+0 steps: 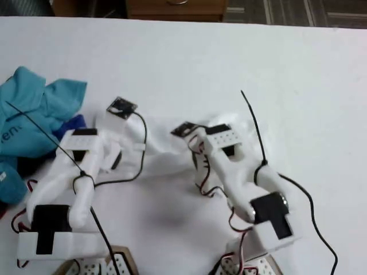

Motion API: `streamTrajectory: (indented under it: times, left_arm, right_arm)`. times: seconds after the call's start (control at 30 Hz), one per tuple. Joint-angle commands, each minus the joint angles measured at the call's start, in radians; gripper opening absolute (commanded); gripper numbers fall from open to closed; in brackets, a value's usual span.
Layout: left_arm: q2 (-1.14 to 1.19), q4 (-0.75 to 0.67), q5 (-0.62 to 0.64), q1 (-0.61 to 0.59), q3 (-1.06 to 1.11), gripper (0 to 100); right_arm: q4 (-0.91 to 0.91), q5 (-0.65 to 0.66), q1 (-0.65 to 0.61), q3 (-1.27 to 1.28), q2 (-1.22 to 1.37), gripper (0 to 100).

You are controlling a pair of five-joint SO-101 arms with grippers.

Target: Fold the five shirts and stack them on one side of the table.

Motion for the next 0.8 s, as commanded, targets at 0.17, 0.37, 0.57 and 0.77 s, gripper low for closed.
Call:
streamTrajectory:
  times: [0.17,0.37,0.57,0.77]
  left_arm:
    - [-0.015,-0.017,0.003,0.003,-0.004,3]
    - [-0.015,-0.017,0.003,0.003,-0.002,3]
    - [-0.015,-0.017,0.003,0.003,-0.002,3]
    - [-0.015,-0.017,0.003,0.003,-0.004,3]
  right_arm:
    - [-0.016,-0.017,0.018,-0.064,0.070,0.8]
    - [0.004,-0.011,0.088,-0.064,0.058,1.9]
    - [0.096,0.034,0.145,-0.141,-0.124,1.8]
    - [0.145,0.089,0.216,-0.358,-0.165,1.8]
